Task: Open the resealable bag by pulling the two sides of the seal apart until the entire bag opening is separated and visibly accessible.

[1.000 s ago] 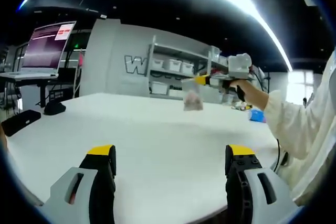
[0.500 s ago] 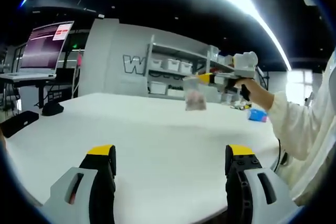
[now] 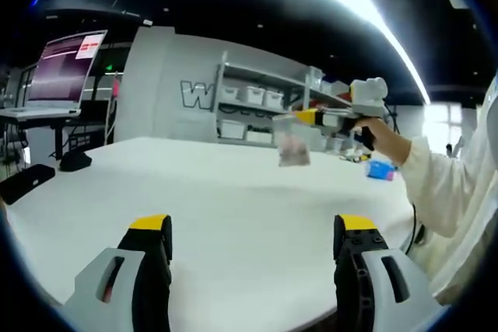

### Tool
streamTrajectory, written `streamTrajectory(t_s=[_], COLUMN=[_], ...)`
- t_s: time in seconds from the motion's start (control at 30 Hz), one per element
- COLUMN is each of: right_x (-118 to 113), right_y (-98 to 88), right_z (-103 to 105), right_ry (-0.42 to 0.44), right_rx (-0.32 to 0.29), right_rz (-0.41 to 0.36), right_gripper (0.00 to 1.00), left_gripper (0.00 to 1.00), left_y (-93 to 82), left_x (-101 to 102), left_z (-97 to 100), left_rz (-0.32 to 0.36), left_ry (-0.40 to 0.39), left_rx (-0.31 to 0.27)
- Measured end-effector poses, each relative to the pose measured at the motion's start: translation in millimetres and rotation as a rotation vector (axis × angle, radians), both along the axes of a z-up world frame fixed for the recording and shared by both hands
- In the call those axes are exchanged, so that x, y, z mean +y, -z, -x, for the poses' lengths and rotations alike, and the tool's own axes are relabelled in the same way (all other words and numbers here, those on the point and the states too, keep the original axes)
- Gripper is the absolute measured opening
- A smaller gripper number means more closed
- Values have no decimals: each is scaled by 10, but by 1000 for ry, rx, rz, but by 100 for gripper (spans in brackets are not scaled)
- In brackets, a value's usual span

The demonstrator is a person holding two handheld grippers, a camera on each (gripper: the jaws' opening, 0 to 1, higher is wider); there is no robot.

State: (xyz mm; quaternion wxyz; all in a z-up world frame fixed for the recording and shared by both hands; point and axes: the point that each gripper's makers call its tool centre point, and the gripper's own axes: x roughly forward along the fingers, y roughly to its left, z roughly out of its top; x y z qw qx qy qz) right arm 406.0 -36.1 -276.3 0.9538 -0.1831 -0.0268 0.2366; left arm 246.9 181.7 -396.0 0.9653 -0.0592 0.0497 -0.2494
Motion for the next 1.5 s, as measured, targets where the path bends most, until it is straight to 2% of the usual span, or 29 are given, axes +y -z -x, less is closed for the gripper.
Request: streamTrajectory(t_s=[0.3,0.9,1.5], right_x=[0,-28,-32], right_y=[64,72,89], right_z=[116,395,610], right_ry=[-14,-27,-52], right_rx=[8,-4,6], right_rz=[29,59,11], right_gripper=[0,0,0], left_gripper=[84,84,84], left_y=[26,43,46], left_x=[-15,-31,-41], left_z=[7,32,54], left_rz=[-5,-7,-11], left_ry=[6,10,14], left_rx=[7,10,11])
